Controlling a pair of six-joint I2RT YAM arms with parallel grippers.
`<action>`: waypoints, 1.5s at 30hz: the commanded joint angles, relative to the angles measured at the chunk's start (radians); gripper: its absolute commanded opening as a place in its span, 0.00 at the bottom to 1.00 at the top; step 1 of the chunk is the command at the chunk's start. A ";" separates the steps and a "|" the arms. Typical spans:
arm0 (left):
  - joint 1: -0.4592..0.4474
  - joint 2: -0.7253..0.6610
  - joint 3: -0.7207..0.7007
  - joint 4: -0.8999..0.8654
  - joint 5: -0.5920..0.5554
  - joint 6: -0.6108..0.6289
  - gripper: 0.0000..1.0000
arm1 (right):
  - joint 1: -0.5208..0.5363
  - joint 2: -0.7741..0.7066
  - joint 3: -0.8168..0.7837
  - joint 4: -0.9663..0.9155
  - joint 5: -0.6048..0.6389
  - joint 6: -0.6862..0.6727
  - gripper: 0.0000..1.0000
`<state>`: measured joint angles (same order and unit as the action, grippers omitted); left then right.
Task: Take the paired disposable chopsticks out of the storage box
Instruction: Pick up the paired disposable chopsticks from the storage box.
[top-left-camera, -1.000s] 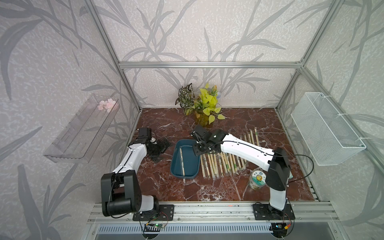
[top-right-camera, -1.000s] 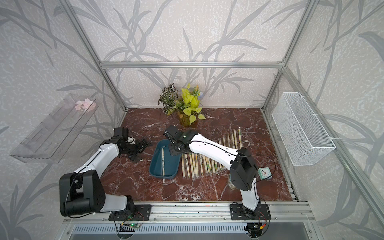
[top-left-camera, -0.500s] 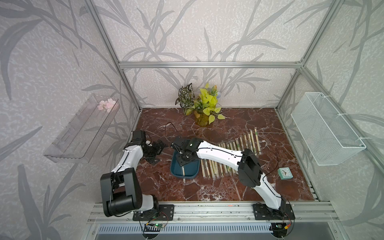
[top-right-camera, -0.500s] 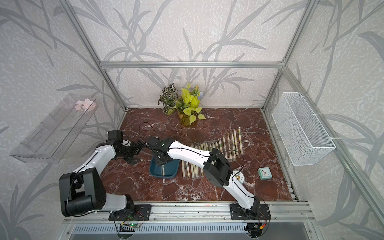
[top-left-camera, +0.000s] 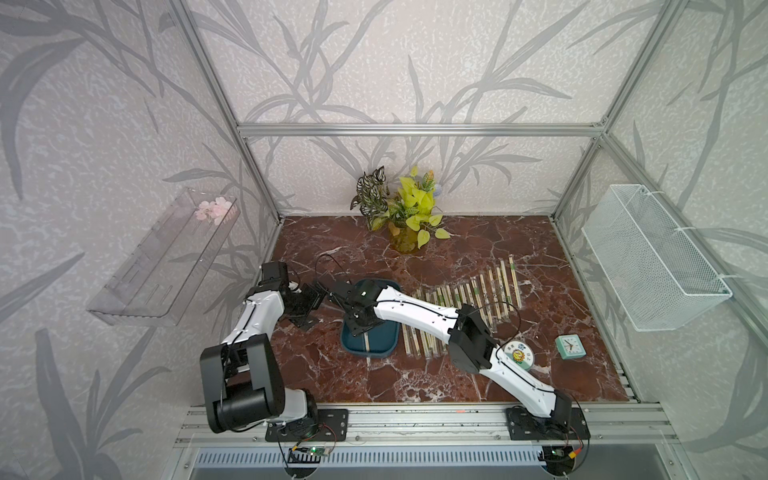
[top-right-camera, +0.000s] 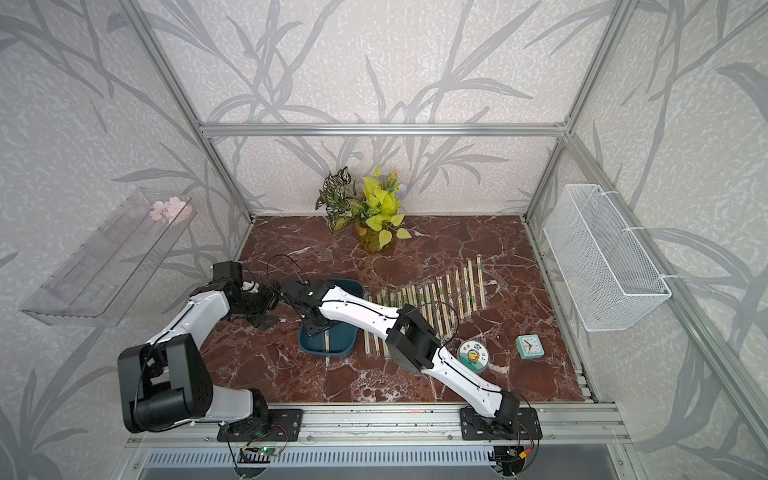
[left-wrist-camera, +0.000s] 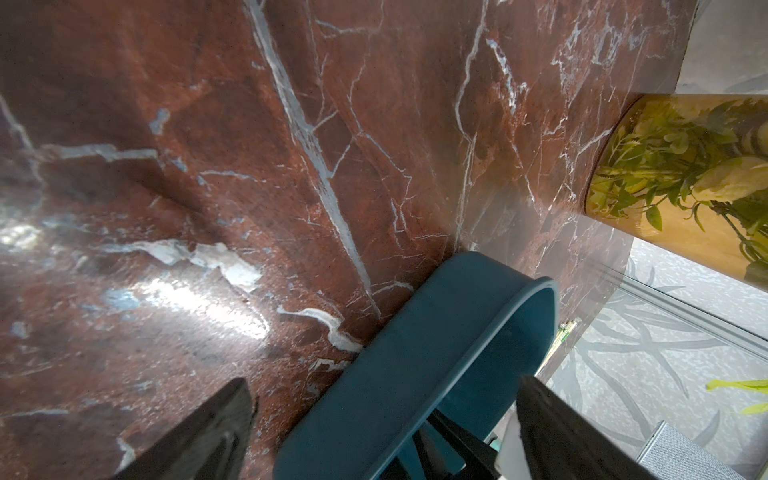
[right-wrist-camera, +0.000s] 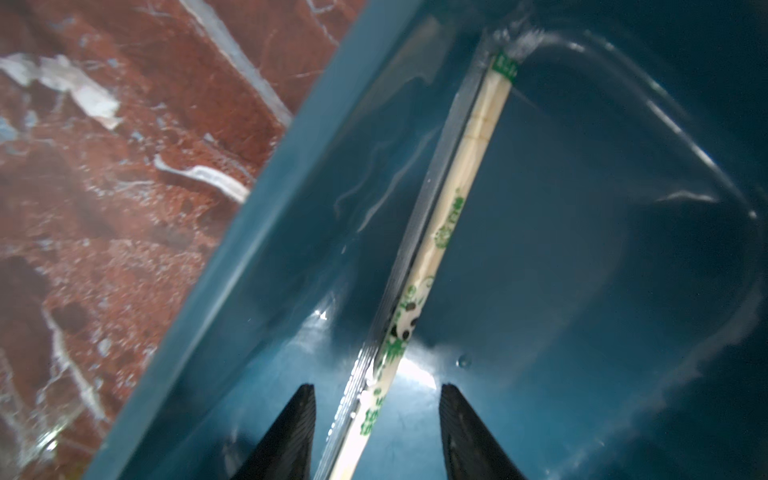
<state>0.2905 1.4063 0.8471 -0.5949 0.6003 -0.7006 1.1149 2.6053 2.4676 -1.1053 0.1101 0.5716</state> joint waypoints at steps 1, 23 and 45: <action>0.007 -0.005 -0.012 -0.009 0.012 0.012 1.00 | 0.006 0.052 0.056 -0.082 0.043 -0.002 0.49; 0.010 0.010 -0.013 -0.005 0.018 0.019 1.00 | -0.005 0.102 0.098 -0.089 0.012 0.029 0.10; 0.010 0.023 0.049 -0.009 0.054 0.055 1.00 | -0.074 -0.145 -0.008 -0.035 0.004 0.106 0.03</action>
<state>0.2932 1.4200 0.8612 -0.5964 0.6384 -0.6685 1.0523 2.5393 2.4649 -1.1473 0.1108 0.6594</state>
